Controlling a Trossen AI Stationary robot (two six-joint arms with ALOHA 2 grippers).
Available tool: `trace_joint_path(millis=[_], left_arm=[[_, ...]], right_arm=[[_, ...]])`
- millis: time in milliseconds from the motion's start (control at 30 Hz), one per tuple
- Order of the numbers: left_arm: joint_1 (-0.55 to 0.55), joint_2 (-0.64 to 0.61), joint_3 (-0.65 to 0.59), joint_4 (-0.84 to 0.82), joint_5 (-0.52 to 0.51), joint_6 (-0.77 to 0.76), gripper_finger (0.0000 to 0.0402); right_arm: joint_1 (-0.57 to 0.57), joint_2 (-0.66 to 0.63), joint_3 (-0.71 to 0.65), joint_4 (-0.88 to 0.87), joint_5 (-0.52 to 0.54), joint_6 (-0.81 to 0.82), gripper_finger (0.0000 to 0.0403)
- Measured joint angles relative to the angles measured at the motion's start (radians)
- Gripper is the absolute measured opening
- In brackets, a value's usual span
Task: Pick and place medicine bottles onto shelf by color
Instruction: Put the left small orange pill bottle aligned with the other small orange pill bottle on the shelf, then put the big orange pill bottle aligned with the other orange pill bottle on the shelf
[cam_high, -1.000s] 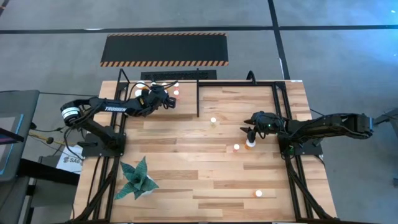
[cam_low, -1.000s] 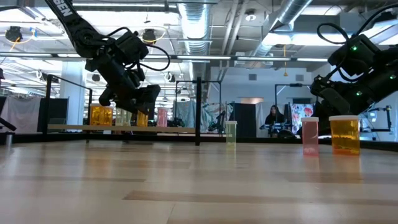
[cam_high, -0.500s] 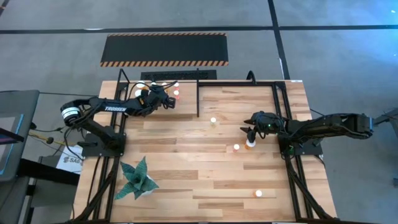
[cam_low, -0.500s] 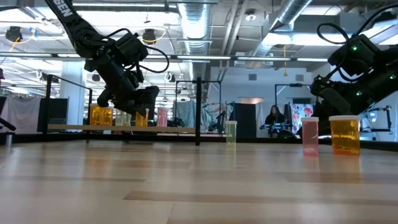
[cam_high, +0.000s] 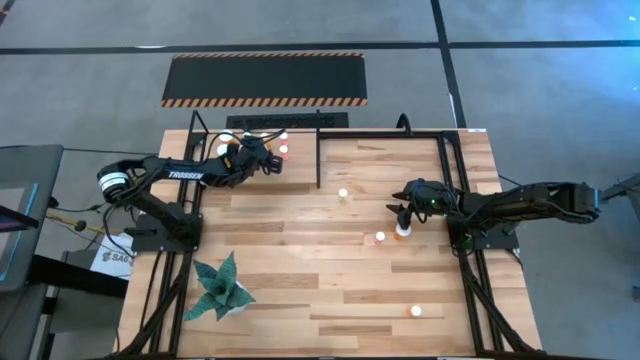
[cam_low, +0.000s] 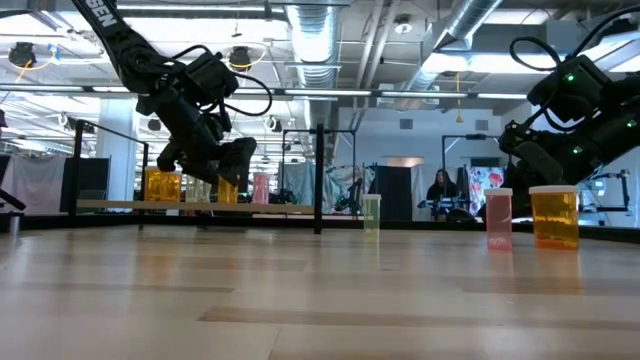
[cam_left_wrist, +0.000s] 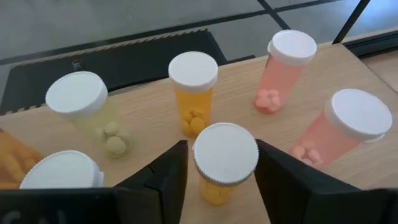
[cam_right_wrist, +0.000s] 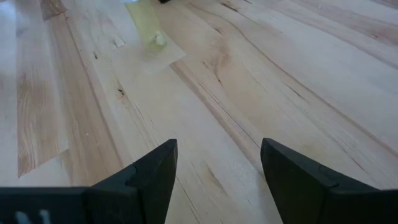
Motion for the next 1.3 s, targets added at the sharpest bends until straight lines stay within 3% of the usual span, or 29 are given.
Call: trace_joint_path(millis=[267, 600, 1000, 1300], left_arm=[[0.0, -0.044, 0.0, 0.008, 0.011, 0.029, 0.0176], [-0.007, -0.197, 0.0, -0.015, 0.032, 0.115, 0.0177], [-0.148, -0.458, 0.0, 0.02, 0.325, 0.261, 0.0177], [-0.291, -0.478, 0.0, 0.03, 0.423, 0.317, 0.0177]], right_arm=[[0.0, 0.0, 0.0, 0.0, 0.0, 0.0, 0.0256], [0.0, 0.0, 0.0, 0.0, 0.0, 0.0, 0.0256], [0.0, 0.0, 0.0, 0.0, 0.0, 0.0, 0.0256], [0.0, 0.0, 0.0, 0.0, 0.0, 0.0, 0.0256]])
